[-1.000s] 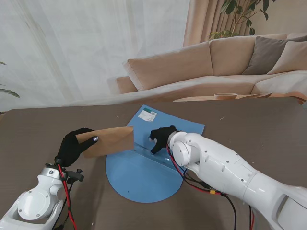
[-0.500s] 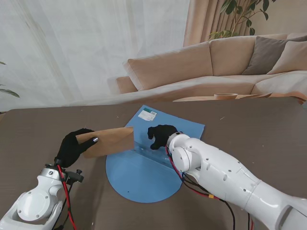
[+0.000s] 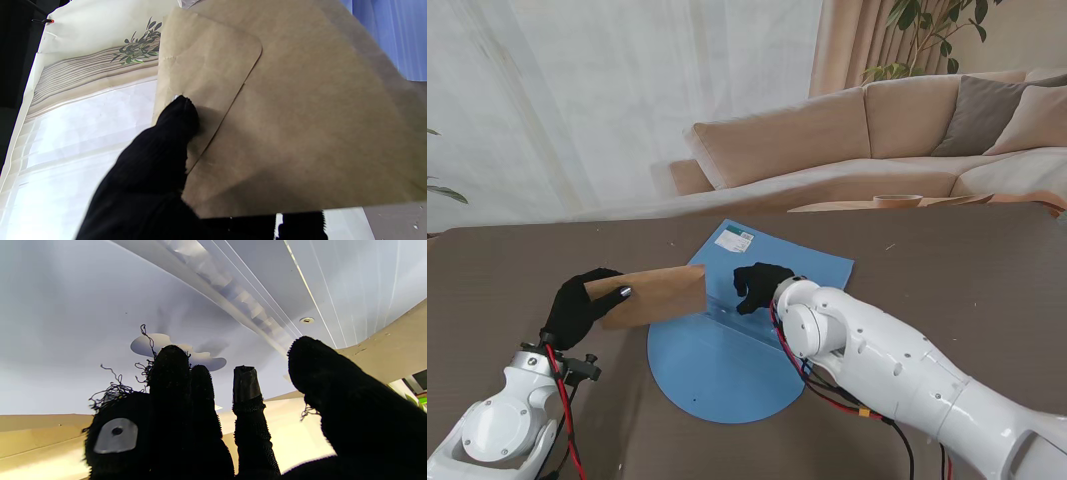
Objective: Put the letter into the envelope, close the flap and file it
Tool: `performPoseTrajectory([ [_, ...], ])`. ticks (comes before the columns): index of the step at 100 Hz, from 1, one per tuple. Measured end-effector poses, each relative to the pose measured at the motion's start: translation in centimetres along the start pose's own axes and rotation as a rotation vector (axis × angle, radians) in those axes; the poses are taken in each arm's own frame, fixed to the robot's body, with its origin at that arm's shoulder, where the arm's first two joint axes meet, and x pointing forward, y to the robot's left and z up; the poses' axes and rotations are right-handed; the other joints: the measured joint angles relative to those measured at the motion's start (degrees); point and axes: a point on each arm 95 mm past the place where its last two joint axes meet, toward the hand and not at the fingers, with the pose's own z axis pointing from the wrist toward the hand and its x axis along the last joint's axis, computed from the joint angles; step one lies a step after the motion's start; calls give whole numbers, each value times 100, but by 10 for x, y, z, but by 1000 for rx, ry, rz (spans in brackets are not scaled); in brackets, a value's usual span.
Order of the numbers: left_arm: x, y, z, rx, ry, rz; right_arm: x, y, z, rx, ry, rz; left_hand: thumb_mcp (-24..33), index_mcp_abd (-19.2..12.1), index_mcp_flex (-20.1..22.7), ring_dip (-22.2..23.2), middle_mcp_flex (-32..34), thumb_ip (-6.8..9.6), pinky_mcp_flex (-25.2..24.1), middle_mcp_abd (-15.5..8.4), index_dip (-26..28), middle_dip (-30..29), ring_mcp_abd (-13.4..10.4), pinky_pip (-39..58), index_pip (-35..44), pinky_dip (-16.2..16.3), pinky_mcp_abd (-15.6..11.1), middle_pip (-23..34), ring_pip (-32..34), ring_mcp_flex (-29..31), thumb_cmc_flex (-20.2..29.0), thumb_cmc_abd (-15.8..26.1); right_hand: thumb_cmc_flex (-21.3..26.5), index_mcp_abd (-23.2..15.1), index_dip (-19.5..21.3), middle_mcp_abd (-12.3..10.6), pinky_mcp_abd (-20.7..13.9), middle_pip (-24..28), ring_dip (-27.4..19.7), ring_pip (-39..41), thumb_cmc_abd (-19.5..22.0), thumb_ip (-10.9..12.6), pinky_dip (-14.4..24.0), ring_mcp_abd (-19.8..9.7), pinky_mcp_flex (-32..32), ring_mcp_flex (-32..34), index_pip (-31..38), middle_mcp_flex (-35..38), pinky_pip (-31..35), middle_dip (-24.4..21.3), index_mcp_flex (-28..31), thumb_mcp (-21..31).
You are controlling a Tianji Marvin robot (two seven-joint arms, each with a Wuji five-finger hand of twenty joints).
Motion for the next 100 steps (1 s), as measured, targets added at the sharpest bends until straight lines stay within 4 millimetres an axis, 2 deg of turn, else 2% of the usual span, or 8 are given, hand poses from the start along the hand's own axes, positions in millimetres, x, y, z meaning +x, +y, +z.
performPoseTrajectory([
  [14,0,0,0,1,1,0,-3,-2,2,7,-13,-3,0,0,0,1,0,0,0,0,1,1,0,0,0,0,0,0,0,0,0,0,-58,124,-84,-246,-28,-80,16,-4,3,0,100,0,-445,-336,-233,115,5,-13,-298,-21],
  [28,0,0,0,1,1,0,-4,-3,3,9,-21,-30,0,0,0,2,0,0,-1,0,4,5,0,0,0,0,0,0,1,-1,0,0,-180,169,-421,-566,-71,-333,360,-360,162,52,1619,62,-2821,-2573,-637,476,-435,-83,-654,-257],
  [34,0,0,0,1,1,0,-5,-3,3,4,-23,-54,0,0,0,2,0,0,-1,0,6,5,0,0,0,0,0,1,2,-53,0,0,-180,219,-498,-653,-71,-365,275,-797,172,52,1877,76,-3705,-3215,-804,466,-773,-89,-721,-408],
  [40,0,0,0,2,2,0,-5,-3,3,4,-25,-65,0,0,0,4,0,0,-1,0,7,5,0,0,0,0,0,2,2,-53,0,0,-180,311,-498,-739,-61,-359,-109,-1394,174,52,1862,79,-4514,-3618,-906,437,-1148,-89,-872,-600],
  [49,0,0,0,3,3,0,-5,-4,2,12,-29,-71,0,0,0,4,0,0,-4,0,8,7,1,0,0,0,0,2,2,-53,0,0,-180,349,-500,-938,412,-212,-951,-2658,174,52,846,83,-5451,-3867,-1090,395,-2386,-53,-1211,-949],
  [64,0,0,0,3,4,0,-5,-5,2,17,-29,-76,0,0,0,5,0,0,-5,0,8,7,1,0,0,0,0,3,3,-53,0,0,-179,359,-644,-1116,996,8,-1775,-4027,174,62,-1262,83,-5956,-4084,-2351,366,-5396,21,-1365,-1447],
  [77,0,-1,0,3,4,0,-3,-6,2,3,-26,-90,0,0,0,5,-1,0,-6,0,8,8,1,0,0,0,0,4,3,-54,0,0,-179,364,-620,-1144,1056,77,-1931,-4431,174,62,-1812,83,-6056,-4098,-3355,248,-6074,48,-1426,-1580],
  [100,0,-1,0,4,7,0,0,-10,4,-52,-28,-119,0,0,0,6,-1,0,-6,0,8,9,1,0,2,0,0,52,3,-54,0,0,-175,366,-446,-1023,1063,367,-1992,-4523,164,62,-1941,83,-6077,-4155,-4066,188,-6264,162,-1424,-1558],
])
